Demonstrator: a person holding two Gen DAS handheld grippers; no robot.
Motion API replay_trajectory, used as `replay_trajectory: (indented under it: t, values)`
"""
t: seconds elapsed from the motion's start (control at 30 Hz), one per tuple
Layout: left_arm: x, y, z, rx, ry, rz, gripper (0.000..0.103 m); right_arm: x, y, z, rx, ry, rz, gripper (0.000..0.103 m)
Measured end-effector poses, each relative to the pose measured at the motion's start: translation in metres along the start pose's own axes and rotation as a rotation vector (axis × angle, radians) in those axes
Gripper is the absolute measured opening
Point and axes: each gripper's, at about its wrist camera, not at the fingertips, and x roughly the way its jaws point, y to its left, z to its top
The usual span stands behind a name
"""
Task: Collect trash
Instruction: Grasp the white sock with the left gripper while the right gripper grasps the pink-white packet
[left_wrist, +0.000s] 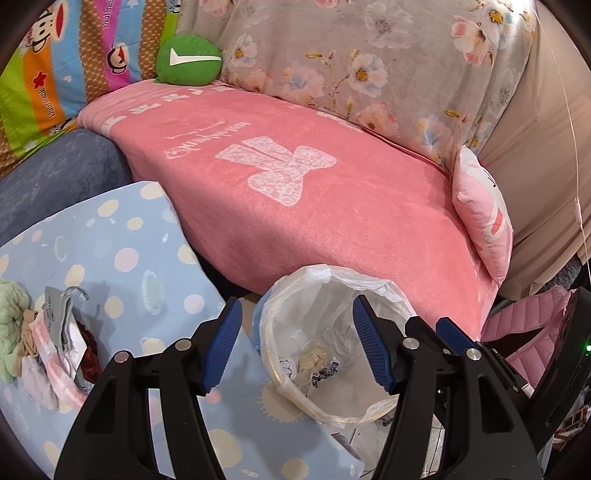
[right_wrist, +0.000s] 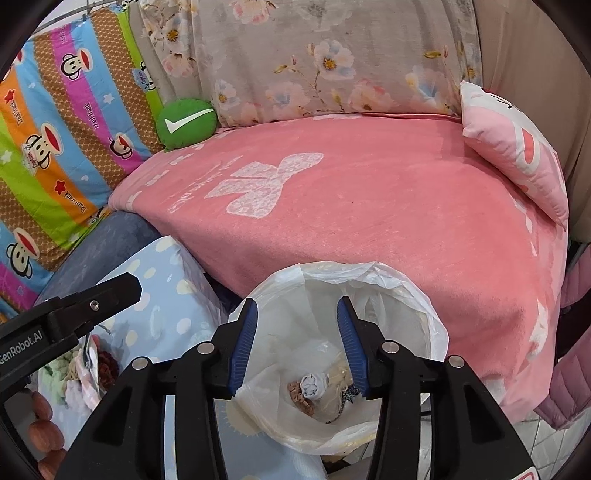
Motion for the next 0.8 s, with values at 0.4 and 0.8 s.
replay_trajectory:
  t: [0.4, 0.8]
  values:
    - [-0.023, 0.046, -0.016, -0.070, -0.007, 0.046, 0.060, -0.008, 0.045, -0.019, -0.062, 0.018, 0.041, 0.049]
    - [-0.053, 0.128, -0.038, -0.205, -0.023, 0.133, 0.070, -0.008, 0.121, -0.044, -0.174, 0.059, 0.120, 0.049]
